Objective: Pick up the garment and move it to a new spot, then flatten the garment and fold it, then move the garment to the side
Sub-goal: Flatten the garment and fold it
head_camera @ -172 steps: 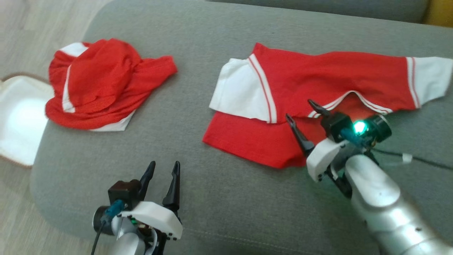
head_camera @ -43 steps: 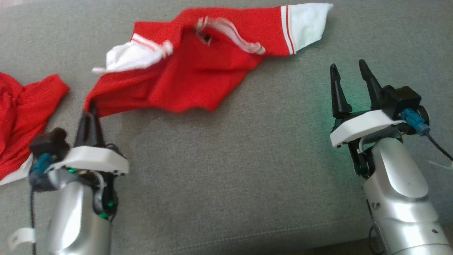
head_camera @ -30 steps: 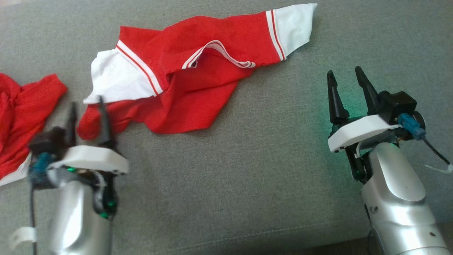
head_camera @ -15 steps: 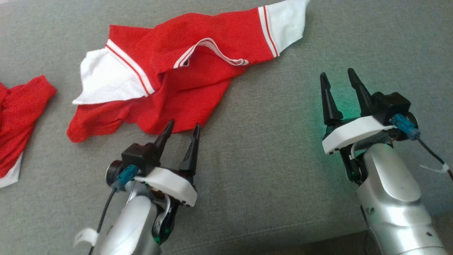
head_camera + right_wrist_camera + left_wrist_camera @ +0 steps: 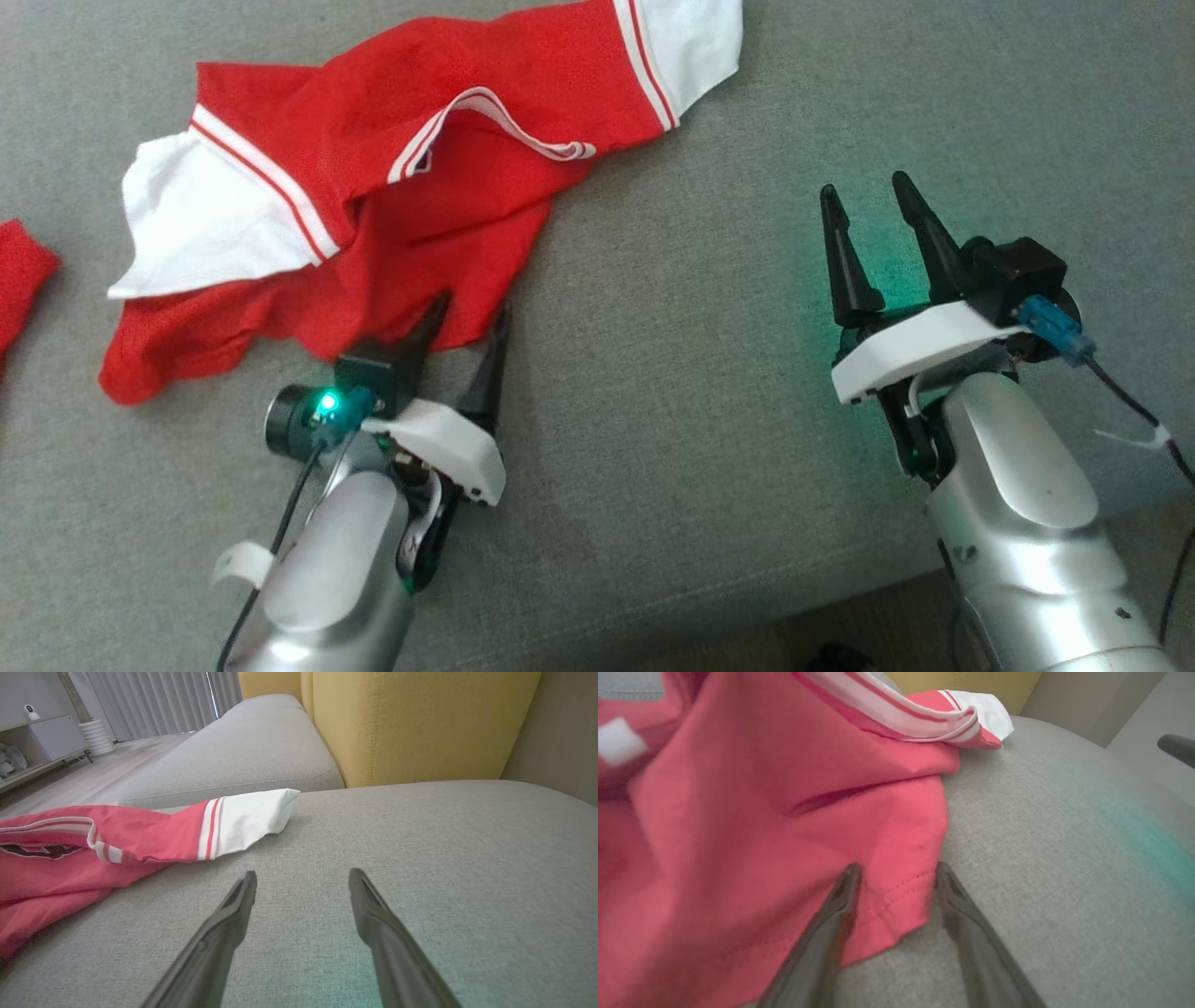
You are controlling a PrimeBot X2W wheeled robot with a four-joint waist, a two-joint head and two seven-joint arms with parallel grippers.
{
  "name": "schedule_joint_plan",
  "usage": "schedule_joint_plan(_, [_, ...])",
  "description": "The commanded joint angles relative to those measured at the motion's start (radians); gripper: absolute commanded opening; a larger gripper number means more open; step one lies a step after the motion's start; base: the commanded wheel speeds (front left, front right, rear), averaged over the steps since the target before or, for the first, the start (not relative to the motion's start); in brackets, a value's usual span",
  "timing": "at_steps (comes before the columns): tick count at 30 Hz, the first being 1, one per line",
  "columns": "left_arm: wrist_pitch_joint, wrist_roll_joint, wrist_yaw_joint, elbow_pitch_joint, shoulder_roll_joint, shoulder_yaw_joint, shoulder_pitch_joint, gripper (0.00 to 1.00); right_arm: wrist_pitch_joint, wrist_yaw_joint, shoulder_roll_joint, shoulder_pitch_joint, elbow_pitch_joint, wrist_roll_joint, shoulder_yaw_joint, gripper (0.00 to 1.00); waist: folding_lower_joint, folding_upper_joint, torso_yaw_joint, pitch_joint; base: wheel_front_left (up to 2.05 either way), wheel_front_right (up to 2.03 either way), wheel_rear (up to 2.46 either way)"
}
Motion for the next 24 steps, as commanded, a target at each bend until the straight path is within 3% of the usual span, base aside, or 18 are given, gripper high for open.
schedule_joint_plan(1, [-0.001,-0.002,-0.004,0.002,0.011,0.023,-0.011,0.00,-0.011,0.007,0.011,-0.025,-0.031,0.003,0.016,1.00,0.0000,0.0000,0.000,-0.001,0.00,0.00,0.00])
schedule_joint_plan(7, [-0.001,-0.024,-0.018,-0.069,0.011,0.030,0.005,0.00,-0.011,0.007,0.011,-0.003,-0.015,-0.006,-0.012,1.00,0.0000,0.0000,0.040,-0.049,0.00,0.00,0.00])
schedule_joint_plan(16, [-0.001,-0.042,-0.013,-0.320,0.011,0.056,0.047,0.00,-0.011,0.007,0.011,0.040,0.034,0.005,-0.026,1.00,0.0000,0.0000,0.163,-0.160,0.00,0.00,0.00])
schedule_joint_plan(24, [-0.001,-0.065,-0.002,-0.393,0.011,0.092,0.104,0.00,-0.011,0.007,0.011,0.066,0.062,0.031,-0.016,1.00,0.0000,0.0000,0.240,-0.218,0.00,0.00,0.00])
